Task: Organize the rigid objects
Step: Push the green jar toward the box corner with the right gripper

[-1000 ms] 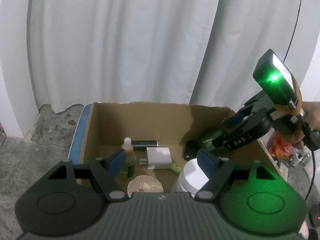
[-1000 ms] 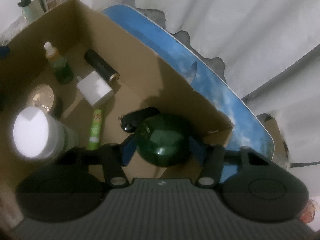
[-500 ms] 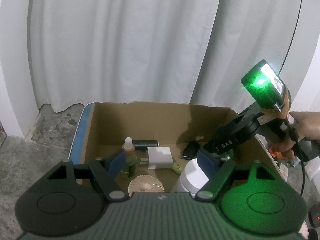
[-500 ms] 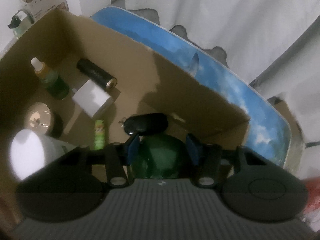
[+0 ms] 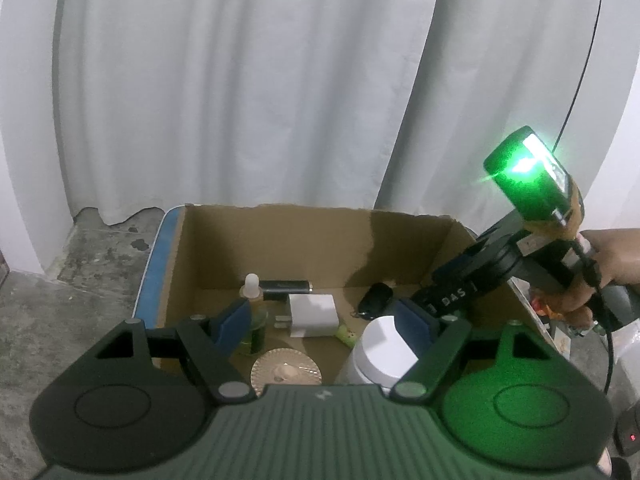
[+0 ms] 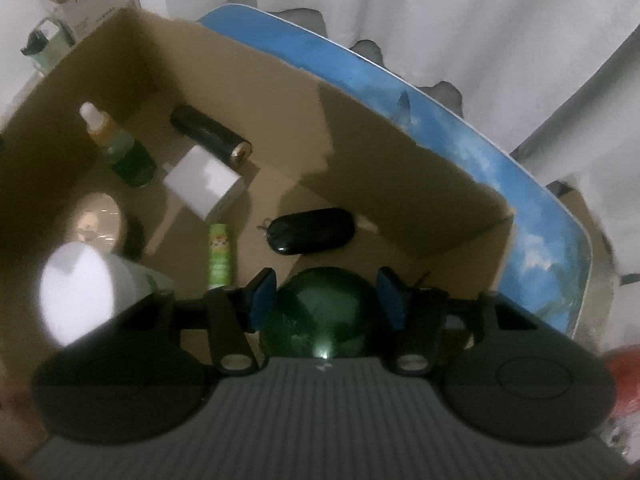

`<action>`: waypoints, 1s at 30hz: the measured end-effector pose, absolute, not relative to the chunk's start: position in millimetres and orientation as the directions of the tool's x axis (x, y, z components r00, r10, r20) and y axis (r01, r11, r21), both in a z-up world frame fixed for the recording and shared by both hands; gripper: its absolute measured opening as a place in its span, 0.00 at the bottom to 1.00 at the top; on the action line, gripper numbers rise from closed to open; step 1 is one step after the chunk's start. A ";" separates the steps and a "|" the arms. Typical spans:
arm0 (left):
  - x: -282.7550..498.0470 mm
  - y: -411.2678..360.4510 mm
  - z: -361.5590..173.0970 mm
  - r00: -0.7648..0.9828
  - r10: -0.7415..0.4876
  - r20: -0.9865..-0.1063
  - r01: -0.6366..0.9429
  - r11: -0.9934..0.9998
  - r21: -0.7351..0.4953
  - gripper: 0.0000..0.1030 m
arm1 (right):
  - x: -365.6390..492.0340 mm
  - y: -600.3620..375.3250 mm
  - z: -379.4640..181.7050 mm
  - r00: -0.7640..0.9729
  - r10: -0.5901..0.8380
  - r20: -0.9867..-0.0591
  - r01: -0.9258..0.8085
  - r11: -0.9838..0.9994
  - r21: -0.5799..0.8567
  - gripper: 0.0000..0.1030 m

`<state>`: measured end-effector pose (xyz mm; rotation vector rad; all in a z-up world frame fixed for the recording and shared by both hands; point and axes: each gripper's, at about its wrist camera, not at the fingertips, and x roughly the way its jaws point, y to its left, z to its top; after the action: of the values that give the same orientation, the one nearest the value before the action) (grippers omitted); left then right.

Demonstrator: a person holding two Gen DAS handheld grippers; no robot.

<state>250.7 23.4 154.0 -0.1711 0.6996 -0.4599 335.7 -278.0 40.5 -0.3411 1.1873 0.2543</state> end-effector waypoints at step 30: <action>207.7 15.9 163.7 0.686 -0.488 -0.540 0.414 0.872 -0.262 0.80 | 166.7 -374.0 132.1 0.763 0.291 -0.577 -0.152 0.948 0.278 0.55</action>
<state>207.7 15.9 163.7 -0.1224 0.6390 -0.5064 166.7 -374.0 132.1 0.2212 0.6615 0.2431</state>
